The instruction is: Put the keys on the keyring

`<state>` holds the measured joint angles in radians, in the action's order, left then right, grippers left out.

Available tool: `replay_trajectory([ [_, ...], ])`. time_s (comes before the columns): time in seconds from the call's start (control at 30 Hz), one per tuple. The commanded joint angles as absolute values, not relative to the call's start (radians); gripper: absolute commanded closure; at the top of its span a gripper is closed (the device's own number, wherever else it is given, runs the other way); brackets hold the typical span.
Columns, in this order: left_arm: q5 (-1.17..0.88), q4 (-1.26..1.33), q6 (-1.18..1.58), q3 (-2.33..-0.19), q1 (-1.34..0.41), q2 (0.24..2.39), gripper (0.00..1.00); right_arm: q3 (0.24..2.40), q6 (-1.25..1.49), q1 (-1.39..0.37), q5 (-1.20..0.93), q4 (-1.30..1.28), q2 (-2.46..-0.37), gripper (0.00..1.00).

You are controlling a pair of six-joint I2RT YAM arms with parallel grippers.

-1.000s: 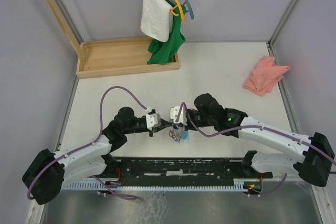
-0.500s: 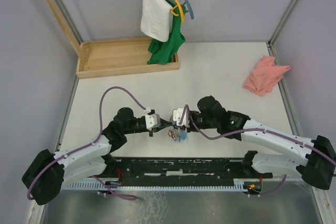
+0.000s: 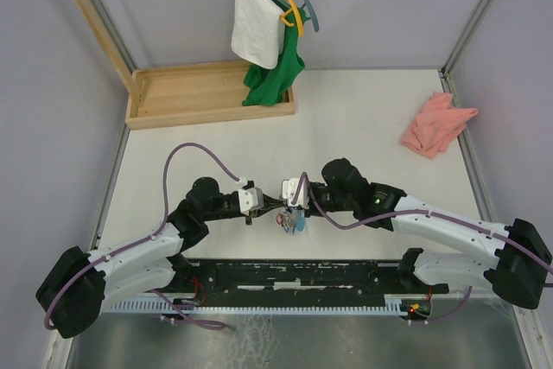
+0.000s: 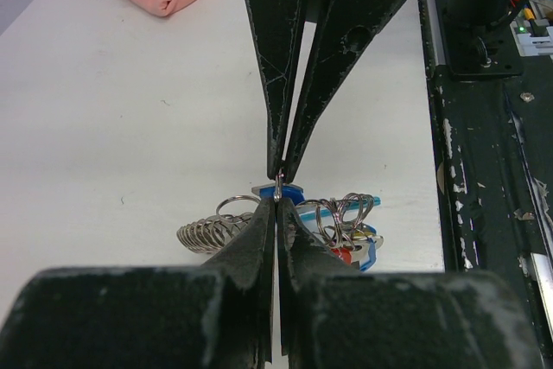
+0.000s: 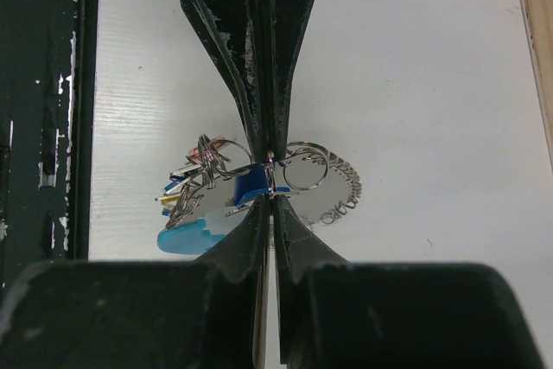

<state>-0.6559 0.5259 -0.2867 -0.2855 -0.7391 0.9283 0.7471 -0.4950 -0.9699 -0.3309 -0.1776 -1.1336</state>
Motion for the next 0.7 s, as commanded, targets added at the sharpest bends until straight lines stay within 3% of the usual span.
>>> replay_trajectory([
  [0.0, -0.673, 0.602, -0.297, -0.285, -0.742, 0.913, 0.97, 0.775, -0.5, -0.965, -0.337, -0.158, -1.131, 0.96],
  [0.07, -0.671, 0.586, -0.302, -0.29, -0.741, 0.917, 0.97, 0.793, -0.502, -0.964, -0.342, -0.183, -1.128, 0.99],
  [0.67, -0.64, 0.514, -0.278, -0.343, -0.744, 0.945, 0.97, 0.876, -0.513, -0.988, -0.363, -0.259, -1.169, 0.99],
])
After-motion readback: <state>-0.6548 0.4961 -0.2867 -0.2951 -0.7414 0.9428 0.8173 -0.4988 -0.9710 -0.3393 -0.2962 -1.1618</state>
